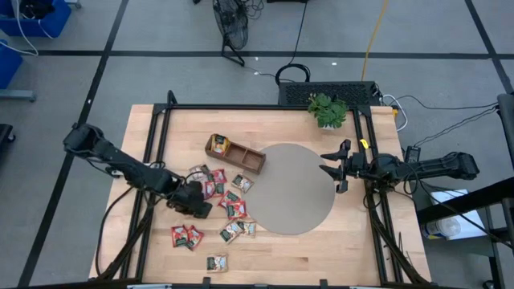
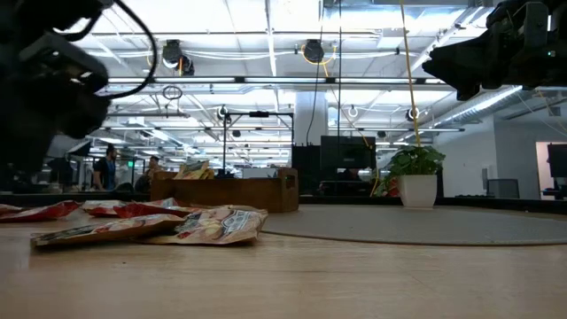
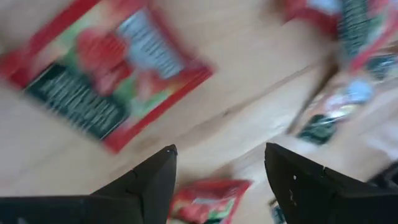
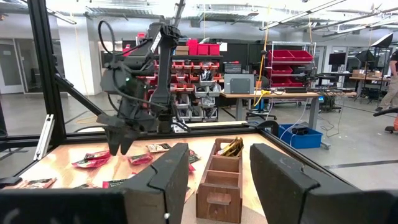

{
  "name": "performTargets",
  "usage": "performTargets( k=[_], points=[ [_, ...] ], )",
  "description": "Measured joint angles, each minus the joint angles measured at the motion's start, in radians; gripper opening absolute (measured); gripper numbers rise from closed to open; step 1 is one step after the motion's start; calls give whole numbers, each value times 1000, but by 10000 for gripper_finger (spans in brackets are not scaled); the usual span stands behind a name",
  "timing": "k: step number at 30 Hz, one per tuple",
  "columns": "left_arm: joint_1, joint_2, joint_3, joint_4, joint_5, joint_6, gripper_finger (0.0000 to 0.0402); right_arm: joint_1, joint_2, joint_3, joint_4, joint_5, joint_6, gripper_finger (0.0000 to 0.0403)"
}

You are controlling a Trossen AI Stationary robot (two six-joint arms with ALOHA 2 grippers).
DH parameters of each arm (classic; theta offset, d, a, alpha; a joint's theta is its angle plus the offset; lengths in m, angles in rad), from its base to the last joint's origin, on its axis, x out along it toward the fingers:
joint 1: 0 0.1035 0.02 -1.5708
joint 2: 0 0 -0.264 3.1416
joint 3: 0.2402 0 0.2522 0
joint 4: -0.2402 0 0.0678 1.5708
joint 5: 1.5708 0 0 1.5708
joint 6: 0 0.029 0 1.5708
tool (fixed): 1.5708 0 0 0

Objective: Pick & Place Tea
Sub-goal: Put the red tea bag into the middle section of the wooden organizer

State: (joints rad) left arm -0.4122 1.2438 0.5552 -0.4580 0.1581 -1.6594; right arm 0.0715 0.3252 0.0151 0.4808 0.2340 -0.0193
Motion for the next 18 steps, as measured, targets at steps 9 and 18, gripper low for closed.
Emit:
performTargets(
  k=[9, 18],
  points=[
    [-39, 0, 0, -136, -28, -156, 243, 0, 0, 0, 0, 0, 0, 155],
    [-38, 0, -16, -122, -155, -151, 243, 0, 0, 0, 0, 0, 0, 155]
  ],
)
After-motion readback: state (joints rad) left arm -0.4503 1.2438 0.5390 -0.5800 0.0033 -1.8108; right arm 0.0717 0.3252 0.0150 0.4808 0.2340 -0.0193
